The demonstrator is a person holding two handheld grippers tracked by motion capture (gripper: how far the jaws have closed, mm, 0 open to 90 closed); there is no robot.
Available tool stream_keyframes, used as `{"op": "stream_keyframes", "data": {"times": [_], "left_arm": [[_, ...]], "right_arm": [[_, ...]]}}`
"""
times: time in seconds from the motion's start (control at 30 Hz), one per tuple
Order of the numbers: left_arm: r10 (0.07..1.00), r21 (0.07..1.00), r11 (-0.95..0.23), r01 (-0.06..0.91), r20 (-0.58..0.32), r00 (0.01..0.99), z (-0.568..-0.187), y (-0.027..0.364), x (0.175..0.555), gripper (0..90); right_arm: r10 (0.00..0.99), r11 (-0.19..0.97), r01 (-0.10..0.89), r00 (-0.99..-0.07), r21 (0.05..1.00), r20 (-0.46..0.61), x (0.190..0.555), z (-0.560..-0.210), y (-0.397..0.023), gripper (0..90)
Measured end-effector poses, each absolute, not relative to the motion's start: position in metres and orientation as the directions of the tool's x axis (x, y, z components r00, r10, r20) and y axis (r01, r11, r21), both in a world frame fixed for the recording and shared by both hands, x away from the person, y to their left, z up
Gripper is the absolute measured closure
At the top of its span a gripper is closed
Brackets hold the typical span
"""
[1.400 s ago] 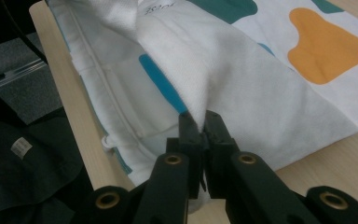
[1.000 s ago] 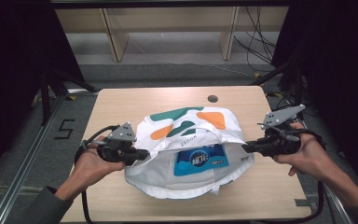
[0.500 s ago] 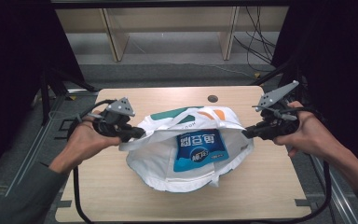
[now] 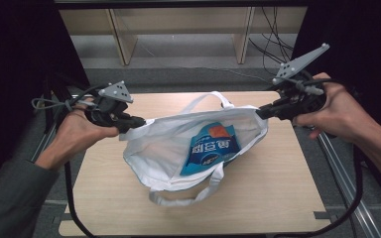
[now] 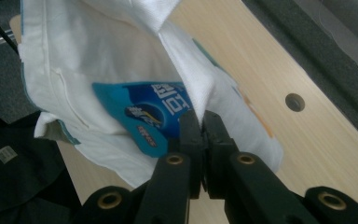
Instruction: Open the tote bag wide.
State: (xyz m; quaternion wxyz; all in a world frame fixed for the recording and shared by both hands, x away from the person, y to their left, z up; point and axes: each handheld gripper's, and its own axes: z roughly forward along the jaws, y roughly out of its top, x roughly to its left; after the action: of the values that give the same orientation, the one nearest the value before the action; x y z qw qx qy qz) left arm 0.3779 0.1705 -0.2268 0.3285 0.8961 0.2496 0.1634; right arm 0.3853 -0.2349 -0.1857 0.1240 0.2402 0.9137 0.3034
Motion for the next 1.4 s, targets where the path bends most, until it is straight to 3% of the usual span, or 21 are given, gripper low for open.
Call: {"op": "stream_keyframes", "data": {"times": [0.3,0.33,0.4,0.6,0.73,0.9,1.4], "left_arm": [[0.535,0.626,-0.701,0.341,0.146,0.832,-0.179,0.160,0.369,89.0],[0.513,0.597,-0.734,0.323,0.176,0.840,-0.167,0.157,0.373,89.0],[0.542,0.604,-0.714,0.355,0.154,0.826,-0.163,0.155,0.384,89.0],[0.533,0.557,-0.750,0.356,0.191,0.824,-0.178,0.136,0.415,88.9],[0.570,0.627,-0.692,0.357,0.172,0.803,-0.176,0.132,0.441,88.9],[0.586,0.606,-0.700,0.377,0.186,0.789,-0.178,0.130,0.460,88.9],[0.635,0.640,-0.624,0.449,0.081,0.768,-0.223,0.144,0.494,88.6]], "right_arm": [[0.532,0.667,0.369,-0.844,0.647,-0.068,0.380,-0.149,-0.239,89.5],[0.550,0.648,0.379,-0.833,0.661,-0.062,0.381,-0.144,-0.243,89.6],[0.551,0.652,0.391,-0.833,0.650,-0.051,0.383,-0.141,-0.246,89.6],[0.602,0.648,0.426,-0.794,0.632,-0.081,0.407,-0.153,-0.252,89.6],[0.641,0.629,0.444,-0.760,0.638,-0.103,0.430,-0.160,-0.263,89.6],[0.655,0.624,0.445,-0.746,0.643,-0.120,0.444,-0.159,-0.262,89.6],[0.669,0.643,0.460,-0.727,0.612,-0.156,0.479,-0.180,-0.246,89.6]]}}
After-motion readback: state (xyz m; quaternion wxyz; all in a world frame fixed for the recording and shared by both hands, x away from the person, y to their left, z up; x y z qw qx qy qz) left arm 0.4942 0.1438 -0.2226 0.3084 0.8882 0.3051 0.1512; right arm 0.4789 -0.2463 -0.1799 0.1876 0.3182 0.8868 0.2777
